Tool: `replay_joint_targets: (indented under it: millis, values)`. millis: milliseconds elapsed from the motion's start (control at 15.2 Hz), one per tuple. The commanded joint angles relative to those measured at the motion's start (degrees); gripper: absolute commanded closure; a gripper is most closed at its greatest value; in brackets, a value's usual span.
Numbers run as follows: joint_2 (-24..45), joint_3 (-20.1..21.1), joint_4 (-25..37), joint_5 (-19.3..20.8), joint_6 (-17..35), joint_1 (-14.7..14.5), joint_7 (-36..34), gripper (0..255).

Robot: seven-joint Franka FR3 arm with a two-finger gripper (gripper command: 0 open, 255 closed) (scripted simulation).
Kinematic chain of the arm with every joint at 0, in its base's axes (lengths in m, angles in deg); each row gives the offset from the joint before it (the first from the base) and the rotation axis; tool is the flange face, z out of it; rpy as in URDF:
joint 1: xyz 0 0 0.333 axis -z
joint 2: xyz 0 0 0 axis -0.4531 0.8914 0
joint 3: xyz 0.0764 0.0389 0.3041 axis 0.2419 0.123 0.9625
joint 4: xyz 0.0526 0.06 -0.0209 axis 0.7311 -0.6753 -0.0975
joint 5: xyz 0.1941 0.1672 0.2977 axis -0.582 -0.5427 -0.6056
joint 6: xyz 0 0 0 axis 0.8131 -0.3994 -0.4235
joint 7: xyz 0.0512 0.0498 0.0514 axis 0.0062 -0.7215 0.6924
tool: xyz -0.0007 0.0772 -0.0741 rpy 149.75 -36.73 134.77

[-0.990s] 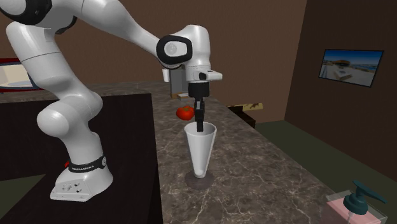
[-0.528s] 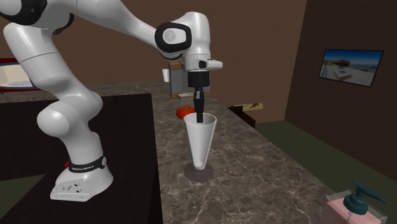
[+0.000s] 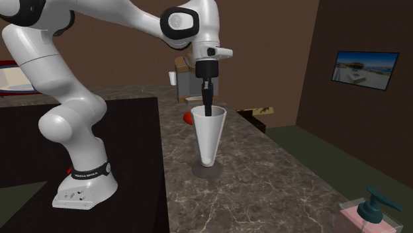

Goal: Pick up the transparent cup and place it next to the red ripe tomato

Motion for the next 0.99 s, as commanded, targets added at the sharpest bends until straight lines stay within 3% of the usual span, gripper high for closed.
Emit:
replay_joint_targets:
  millis: [0,924]
  values:
    - [-0.27,-0.04,1.32,-0.09,-1.54,0.01,0.37,255]
    - [-0.20,0.13,12.11,-0.60,-12.11,-0.01,2.17,255]
